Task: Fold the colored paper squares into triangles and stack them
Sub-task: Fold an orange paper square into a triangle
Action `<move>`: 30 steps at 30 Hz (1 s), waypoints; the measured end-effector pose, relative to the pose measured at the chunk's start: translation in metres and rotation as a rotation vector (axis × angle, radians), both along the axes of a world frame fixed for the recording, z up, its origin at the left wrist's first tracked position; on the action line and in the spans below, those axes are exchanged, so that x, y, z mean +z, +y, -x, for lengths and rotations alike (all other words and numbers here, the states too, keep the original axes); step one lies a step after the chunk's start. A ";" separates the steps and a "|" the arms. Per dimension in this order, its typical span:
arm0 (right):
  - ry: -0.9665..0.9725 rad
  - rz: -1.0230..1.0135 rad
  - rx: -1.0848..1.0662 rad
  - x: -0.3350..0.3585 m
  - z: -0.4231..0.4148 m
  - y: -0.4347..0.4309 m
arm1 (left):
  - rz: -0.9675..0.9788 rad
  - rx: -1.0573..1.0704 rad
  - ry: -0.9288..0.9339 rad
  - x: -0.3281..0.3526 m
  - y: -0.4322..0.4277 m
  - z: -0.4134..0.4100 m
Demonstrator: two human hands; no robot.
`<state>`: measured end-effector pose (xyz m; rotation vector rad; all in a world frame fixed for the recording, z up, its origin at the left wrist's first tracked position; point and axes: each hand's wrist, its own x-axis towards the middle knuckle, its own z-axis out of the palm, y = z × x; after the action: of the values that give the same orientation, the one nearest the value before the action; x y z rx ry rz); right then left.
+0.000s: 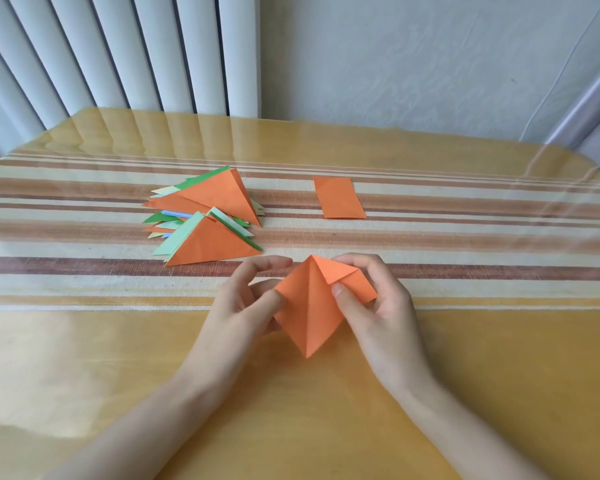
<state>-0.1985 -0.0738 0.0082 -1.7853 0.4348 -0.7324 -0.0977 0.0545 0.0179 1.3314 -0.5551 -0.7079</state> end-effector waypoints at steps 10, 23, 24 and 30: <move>0.060 0.360 -0.024 0.003 0.004 0.006 | -0.066 -0.063 -0.085 -0.002 0.001 -0.001; -0.035 0.981 -0.080 0.002 0.005 -0.003 | -0.118 -0.061 0.037 0.010 0.003 -0.003; -0.023 1.003 -0.061 0.004 0.006 -0.002 | -0.098 -0.067 0.082 0.012 0.003 -0.003; 0.120 0.984 0.120 0.008 0.010 0.005 | -0.056 -0.079 0.094 0.014 0.003 0.000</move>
<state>-0.2087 -0.0689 0.0163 -2.7533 0.0100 -0.8217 -0.0973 0.0572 0.0321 1.3260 -0.5182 -0.8520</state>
